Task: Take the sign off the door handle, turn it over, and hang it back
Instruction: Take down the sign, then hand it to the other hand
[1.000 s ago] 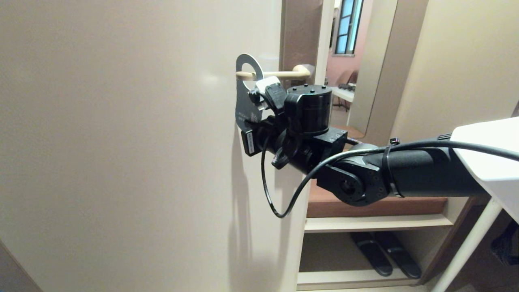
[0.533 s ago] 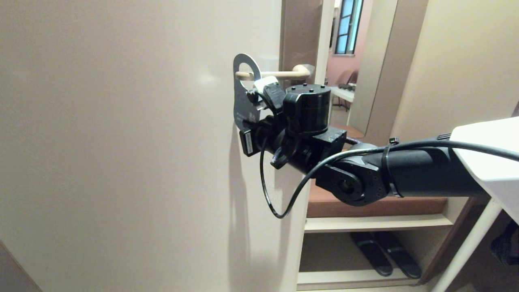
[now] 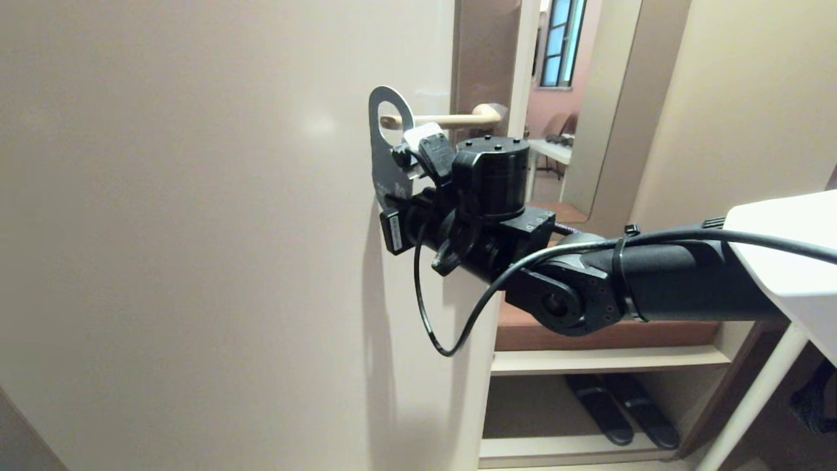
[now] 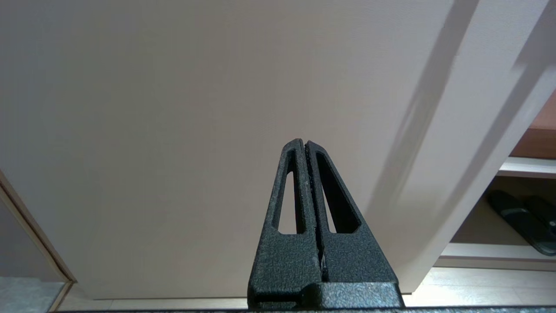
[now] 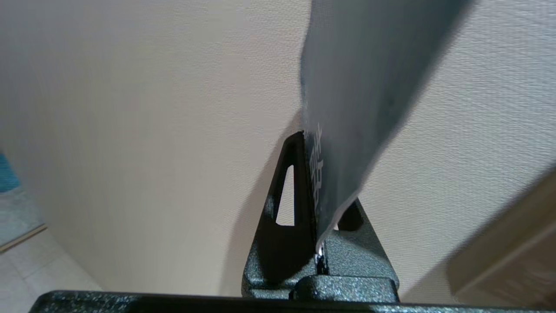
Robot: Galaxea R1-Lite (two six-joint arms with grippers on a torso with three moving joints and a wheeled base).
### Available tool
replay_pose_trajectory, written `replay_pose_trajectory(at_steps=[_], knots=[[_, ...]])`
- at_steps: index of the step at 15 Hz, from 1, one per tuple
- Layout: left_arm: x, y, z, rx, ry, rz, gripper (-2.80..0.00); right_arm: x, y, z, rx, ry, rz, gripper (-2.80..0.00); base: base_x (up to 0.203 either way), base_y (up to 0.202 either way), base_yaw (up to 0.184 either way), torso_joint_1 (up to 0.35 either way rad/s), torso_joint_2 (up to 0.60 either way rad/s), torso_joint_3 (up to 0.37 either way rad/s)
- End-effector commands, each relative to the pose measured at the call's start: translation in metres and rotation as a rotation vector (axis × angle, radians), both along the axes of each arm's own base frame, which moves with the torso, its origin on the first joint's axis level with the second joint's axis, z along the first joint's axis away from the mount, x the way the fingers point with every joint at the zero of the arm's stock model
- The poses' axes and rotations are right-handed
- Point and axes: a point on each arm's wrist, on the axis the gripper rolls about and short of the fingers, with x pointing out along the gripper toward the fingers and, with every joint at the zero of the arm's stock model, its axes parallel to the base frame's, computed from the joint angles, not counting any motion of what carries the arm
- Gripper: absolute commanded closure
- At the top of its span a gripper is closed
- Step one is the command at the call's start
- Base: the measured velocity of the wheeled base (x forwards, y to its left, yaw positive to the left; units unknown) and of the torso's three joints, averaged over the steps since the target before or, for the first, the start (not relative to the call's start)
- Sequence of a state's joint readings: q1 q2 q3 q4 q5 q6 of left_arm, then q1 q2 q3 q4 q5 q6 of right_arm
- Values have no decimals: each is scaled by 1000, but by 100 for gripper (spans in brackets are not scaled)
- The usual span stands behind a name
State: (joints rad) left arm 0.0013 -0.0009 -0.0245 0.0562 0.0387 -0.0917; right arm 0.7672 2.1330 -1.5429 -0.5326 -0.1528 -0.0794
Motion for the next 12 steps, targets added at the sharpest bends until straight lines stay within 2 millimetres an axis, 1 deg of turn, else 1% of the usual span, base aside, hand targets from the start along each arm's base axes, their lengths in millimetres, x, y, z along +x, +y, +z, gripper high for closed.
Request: replay_pose_trajectory(at_steps=[1, 7, 10, 12], knots=[[0, 0, 0, -2, 1, 1, 0, -3, 3, -1, -1, 0, 12, 0, 0, 0, 0, 0, 0, 0], [0, 0, 0, -2, 1, 0, 0, -7, 4, -3, -6, 6, 22, 0, 0, 0, 0, 0, 0, 0], [0, 0, 0, -2, 1, 0, 0, -15, 1, -2, -14, 17, 31, 0, 0, 0, 0, 0, 0, 0], [0, 0, 0, -2, 1, 2, 0, -26, -3, -5, -30, 38, 42, 0, 0, 0, 0, 0, 0, 0]])
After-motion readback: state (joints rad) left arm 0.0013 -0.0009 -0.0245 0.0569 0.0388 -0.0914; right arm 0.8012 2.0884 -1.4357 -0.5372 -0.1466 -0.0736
